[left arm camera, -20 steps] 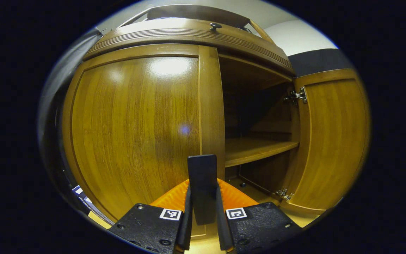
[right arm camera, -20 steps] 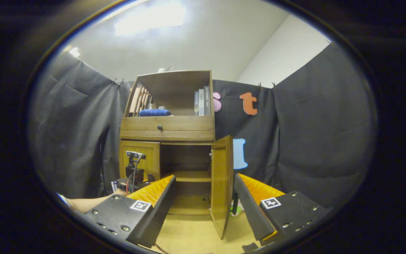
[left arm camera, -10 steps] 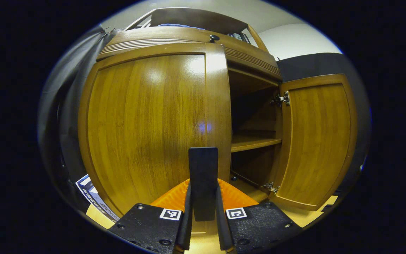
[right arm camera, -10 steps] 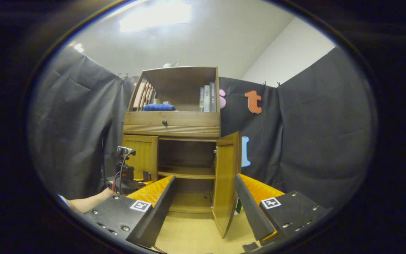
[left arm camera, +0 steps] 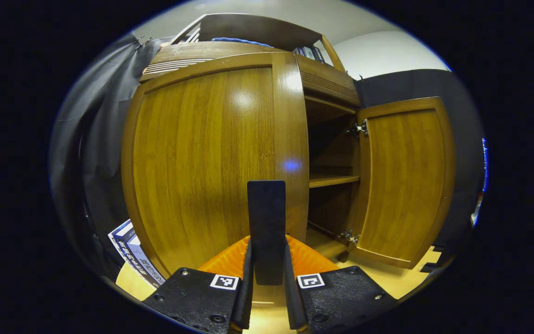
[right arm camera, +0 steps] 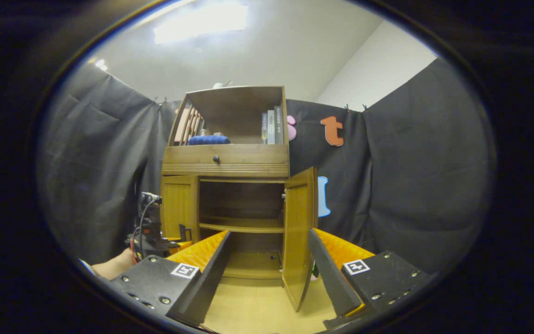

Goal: Open the right door of the double-door shoe cabinet with the right hand, and open the left door with the left hand.

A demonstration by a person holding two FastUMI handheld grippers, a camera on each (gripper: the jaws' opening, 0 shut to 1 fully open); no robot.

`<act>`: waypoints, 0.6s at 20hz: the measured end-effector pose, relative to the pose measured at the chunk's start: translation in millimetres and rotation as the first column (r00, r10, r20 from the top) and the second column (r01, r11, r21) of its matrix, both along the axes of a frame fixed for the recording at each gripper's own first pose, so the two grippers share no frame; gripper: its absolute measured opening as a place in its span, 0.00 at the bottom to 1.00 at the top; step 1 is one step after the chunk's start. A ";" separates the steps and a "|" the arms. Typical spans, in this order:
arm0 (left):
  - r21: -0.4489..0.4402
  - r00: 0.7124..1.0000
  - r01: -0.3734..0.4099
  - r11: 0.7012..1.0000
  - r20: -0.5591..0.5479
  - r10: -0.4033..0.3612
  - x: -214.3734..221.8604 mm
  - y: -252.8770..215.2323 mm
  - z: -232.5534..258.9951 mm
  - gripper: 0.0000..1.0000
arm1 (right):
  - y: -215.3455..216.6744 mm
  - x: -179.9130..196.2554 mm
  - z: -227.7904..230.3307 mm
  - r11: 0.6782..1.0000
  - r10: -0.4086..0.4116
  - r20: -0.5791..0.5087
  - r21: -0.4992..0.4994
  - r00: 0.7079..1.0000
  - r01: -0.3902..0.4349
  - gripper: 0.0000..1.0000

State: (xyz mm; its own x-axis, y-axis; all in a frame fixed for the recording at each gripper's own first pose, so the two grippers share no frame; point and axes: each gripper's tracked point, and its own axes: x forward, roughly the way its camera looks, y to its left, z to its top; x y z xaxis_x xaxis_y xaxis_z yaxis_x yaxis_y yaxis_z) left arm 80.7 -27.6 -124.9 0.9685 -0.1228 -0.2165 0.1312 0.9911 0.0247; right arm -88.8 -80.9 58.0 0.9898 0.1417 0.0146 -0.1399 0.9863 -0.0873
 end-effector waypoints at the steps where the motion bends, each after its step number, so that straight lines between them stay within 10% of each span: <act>1: 0.002 1.000 0.006 1.000 0.004 -0.006 -6.0 1.7 1.5 0.31 | -2.2 0.1 -0.3 1.000 -0.008 0.000 -0.005 1.000 0.008 0.97; 12: 0.035 1.000 0.021 0.999 0.021 -0.022 -75.9 36.8 5.4 0.31 | 9.2 -2.9 -4.0 1.000 0.010 0.008 0.002 1.000 -0.010 0.98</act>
State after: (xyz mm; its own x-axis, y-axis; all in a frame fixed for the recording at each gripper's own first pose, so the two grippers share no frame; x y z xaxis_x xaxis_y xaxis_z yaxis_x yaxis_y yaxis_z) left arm 4.8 9.2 -119.5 0.9702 -0.1365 -0.2003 0.1516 0.9865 0.0620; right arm -91.6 -71.7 54.0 0.9881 0.1518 0.0229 -0.1493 0.9850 -0.0870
